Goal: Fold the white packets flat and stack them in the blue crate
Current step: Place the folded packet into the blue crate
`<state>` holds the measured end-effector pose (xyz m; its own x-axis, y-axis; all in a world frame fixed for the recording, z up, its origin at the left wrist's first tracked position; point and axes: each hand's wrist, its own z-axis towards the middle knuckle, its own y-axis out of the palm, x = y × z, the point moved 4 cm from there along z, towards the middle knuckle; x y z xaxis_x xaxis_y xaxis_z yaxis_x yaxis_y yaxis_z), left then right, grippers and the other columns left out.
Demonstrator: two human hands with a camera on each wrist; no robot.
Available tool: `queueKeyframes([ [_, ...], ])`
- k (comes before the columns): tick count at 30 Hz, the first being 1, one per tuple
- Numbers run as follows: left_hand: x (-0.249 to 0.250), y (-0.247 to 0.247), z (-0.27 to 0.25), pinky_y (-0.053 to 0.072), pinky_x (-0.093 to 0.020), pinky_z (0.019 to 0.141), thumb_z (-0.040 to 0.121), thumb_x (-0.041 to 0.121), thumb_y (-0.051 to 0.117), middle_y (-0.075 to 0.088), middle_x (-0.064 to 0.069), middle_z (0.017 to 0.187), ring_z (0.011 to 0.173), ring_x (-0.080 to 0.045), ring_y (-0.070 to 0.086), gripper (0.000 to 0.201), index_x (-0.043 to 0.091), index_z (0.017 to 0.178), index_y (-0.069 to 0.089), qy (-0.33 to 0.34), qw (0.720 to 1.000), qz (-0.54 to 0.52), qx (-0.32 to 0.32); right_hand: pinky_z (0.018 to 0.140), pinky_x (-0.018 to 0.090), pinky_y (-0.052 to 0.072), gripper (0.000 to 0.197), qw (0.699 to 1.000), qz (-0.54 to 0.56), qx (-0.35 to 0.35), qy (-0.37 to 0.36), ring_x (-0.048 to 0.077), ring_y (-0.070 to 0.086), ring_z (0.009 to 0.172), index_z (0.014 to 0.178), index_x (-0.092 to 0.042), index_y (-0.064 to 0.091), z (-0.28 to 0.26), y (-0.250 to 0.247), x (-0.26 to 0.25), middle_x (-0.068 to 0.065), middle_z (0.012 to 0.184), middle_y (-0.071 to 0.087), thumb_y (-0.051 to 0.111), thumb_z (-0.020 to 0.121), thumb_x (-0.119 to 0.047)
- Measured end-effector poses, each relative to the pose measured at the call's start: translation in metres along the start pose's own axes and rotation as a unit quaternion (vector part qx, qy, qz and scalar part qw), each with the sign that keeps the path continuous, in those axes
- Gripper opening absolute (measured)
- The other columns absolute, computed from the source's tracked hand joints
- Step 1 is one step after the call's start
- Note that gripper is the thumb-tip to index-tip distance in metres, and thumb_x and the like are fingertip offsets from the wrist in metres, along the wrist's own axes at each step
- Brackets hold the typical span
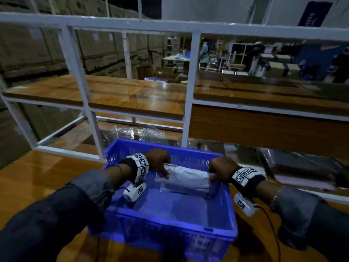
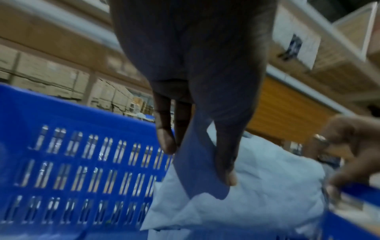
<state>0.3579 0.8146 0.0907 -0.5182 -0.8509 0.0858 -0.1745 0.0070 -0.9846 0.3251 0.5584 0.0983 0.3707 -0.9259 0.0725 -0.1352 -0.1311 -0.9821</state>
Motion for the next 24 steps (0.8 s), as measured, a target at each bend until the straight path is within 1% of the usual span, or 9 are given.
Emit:
queueKeyframes([
  [2,-0.001,0.013,0.011,0.054,-0.039,0.076,0.066,0.059,0.086,0.072,-0.008,0.094,0.086,-0.028,0.066,0.056,0.011,0.093,0.074,0.0,1.0,0.01,-0.026,0.073,0.029,0.039,0.032,0.999,-0.022,-0.025,0.006,0.031,0.065,0.107,0.1,-0.016,0.07,0.008,0.006,-0.003,0.01,0.111,0.071,0.081,0.079,-0.039],
  [3,-0.001,0.021,0.016,0.052,-0.037,0.072,0.066,0.056,0.087,0.07,-0.009,0.091,0.084,-0.03,0.064,0.055,0.008,0.088,0.071,0.001,0.999,0.019,-0.042,0.078,0.029,0.043,0.036,0.999,-0.032,-0.037,0.008,0.031,0.064,0.109,0.104,-0.017,0.07,0.012,0.009,-0.005,0.01,0.115,0.071,0.081,0.078,-0.039],
  [5,0.0,0.034,0.023,0.043,-0.035,0.061,0.067,0.055,0.087,0.061,-0.008,0.075,0.071,-0.027,0.057,0.055,0.008,0.071,0.059,0.012,0.997,0.037,-0.072,0.087,0.033,0.047,0.044,0.997,-0.046,-0.059,0.005,0.032,0.063,0.113,0.112,-0.017,0.066,0.021,0.02,-0.008,0.013,0.123,0.067,0.082,0.078,-0.04],
  [7,0.001,0.047,0.028,0.038,-0.033,0.057,0.069,0.055,0.087,0.051,-0.006,0.065,0.064,-0.025,0.05,0.059,0.01,0.062,0.049,0.028,0.994,0.05,-0.098,0.088,0.035,0.049,0.054,0.994,-0.054,-0.093,0.012,0.034,0.062,0.115,0.118,-0.015,0.062,0.028,0.029,-0.01,0.014,0.129,0.062,0.082,0.077,-0.045],
  [10,0.001,0.061,0.033,0.034,-0.031,0.055,0.069,0.057,0.085,0.047,-0.003,0.066,0.067,-0.026,0.05,0.065,0.014,0.057,0.038,0.033,0.992,0.079,-0.096,0.086,0.038,0.052,0.065,0.988,-0.096,-0.117,-0.011,0.034,0.064,0.115,0.126,-0.016,0.061,0.037,0.035,-0.017,0.012,0.127,0.063,0.082,0.075,-0.05],
  [13,-0.001,0.074,0.04,0.042,-0.033,0.065,0.068,0.057,0.085,0.055,-0.005,0.082,0.084,-0.032,0.06,0.06,0.017,0.065,0.04,0.008,0.993,0.085,-0.079,0.089,0.04,0.054,0.071,0.982,-0.129,-0.129,-0.044,0.031,0.064,0.114,0.13,-0.024,0.059,0.046,0.035,-0.022,0.008,0.124,0.065,0.086,0.069,-0.049],
  [16,-0.002,0.085,0.047,0.047,-0.035,0.073,0.071,0.055,0.084,0.066,-0.012,0.105,0.094,-0.036,0.064,0.048,0.016,0.087,0.061,-0.002,0.992,0.105,-0.076,0.09,0.039,0.051,0.068,0.979,-0.141,-0.136,-0.052,0.032,0.061,0.117,0.127,-0.018,0.058,0.052,0.037,-0.021,0.009,0.128,0.062,0.086,0.071,-0.043],
  [20,0.0,0.09,0.053,0.047,-0.035,0.073,0.071,0.056,0.084,0.068,-0.013,0.109,0.097,-0.036,0.066,0.054,0.013,0.1,0.066,-0.018,0.991,0.12,-0.06,0.093,0.04,0.049,0.07,0.977,-0.152,-0.138,-0.052,0.032,0.059,0.122,0.13,-0.016,0.055,0.055,0.041,-0.019,0.01,0.134,0.059,0.086,0.073,-0.041],
  [24,0.004,0.082,0.047,0.041,-0.034,0.072,0.068,0.06,0.084,0.067,-0.009,0.11,0.1,-0.033,0.065,0.063,0.014,0.106,0.063,-0.034,0.991,0.12,-0.054,0.092,0.035,0.049,0.076,0.98,-0.143,-0.127,-0.05,0.029,0.061,0.118,0.127,-0.02,0.057,0.055,0.039,-0.016,0.006,0.13,0.061,0.087,0.065,-0.053],
])
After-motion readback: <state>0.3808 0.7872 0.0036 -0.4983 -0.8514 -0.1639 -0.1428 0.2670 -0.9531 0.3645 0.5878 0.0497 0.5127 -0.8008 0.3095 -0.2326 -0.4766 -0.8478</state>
